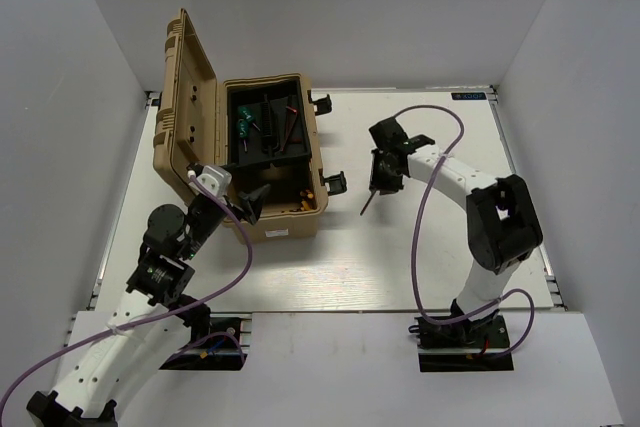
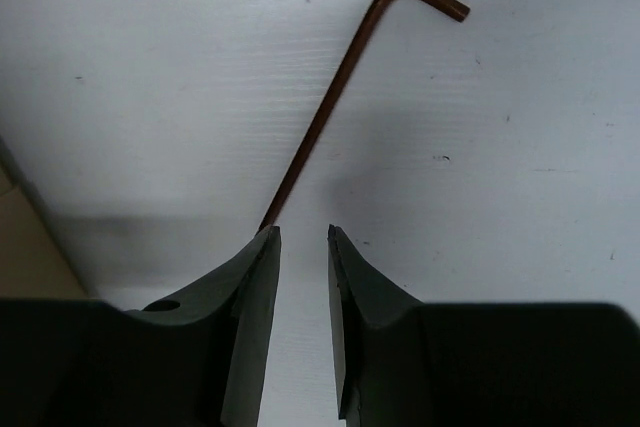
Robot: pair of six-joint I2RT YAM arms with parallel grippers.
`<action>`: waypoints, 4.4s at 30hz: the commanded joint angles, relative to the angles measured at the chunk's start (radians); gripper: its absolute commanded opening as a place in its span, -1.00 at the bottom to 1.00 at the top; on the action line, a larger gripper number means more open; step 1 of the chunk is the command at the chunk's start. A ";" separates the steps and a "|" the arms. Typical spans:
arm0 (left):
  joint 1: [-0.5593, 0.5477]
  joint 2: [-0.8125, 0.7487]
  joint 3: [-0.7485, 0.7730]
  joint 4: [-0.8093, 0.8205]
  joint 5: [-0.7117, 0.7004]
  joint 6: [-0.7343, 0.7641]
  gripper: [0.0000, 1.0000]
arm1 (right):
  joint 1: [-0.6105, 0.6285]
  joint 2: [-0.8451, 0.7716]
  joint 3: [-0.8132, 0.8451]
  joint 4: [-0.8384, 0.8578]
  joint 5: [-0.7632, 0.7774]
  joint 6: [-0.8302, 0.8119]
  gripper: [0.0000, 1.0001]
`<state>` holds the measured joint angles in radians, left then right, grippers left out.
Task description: Sort the tools into containers
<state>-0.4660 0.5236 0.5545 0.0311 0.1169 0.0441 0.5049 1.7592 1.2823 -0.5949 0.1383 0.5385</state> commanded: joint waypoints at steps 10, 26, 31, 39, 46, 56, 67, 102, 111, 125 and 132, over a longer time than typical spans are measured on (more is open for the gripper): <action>0.006 0.009 0.033 0.000 0.030 0.000 0.91 | -0.002 0.120 0.055 0.072 0.029 0.094 -0.44; 0.006 0.018 0.033 0.000 0.030 0.000 0.91 | -0.002 0.229 0.063 0.062 0.063 0.103 -0.41; 0.006 0.018 0.033 0.000 0.030 0.000 0.91 | -0.009 0.240 0.031 0.089 0.061 0.086 -0.76; 0.006 0.018 0.033 0.000 0.021 0.010 0.91 | -0.037 0.198 0.015 0.090 0.020 0.078 -1.00; 0.006 0.009 0.024 0.000 0.030 0.010 0.91 | -0.052 0.068 0.167 0.115 -0.127 -0.185 -1.00; 0.006 -0.039 -0.007 0.041 0.030 0.019 0.94 | -0.028 0.109 0.667 0.016 -0.396 -0.512 -1.00; 0.006 -0.005 -0.007 0.050 0.020 0.019 0.94 | -0.005 0.340 0.893 0.259 -0.778 -0.318 -1.00; -0.010 0.263 0.702 -0.009 -0.234 0.022 -1.00 | 0.038 0.166 0.820 0.041 -0.399 -0.615 -1.00; 0.000 0.325 0.786 -0.183 -1.048 0.208 -1.00 | -0.077 -0.156 0.293 -0.117 -0.376 -0.720 -1.00; 0.059 0.341 0.667 -0.180 -1.162 0.234 -0.93 | -0.215 -0.457 -0.344 0.056 -0.479 -0.678 -1.00; 0.246 0.415 0.726 -0.408 -0.991 0.018 -0.93 | -0.279 -0.564 -0.449 0.115 -0.529 -0.650 -1.00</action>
<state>-0.2920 0.9367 1.2560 -0.2539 -0.9630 0.1646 0.2481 1.2518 0.8307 -0.5491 -0.3489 -0.1181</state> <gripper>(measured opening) 0.035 0.005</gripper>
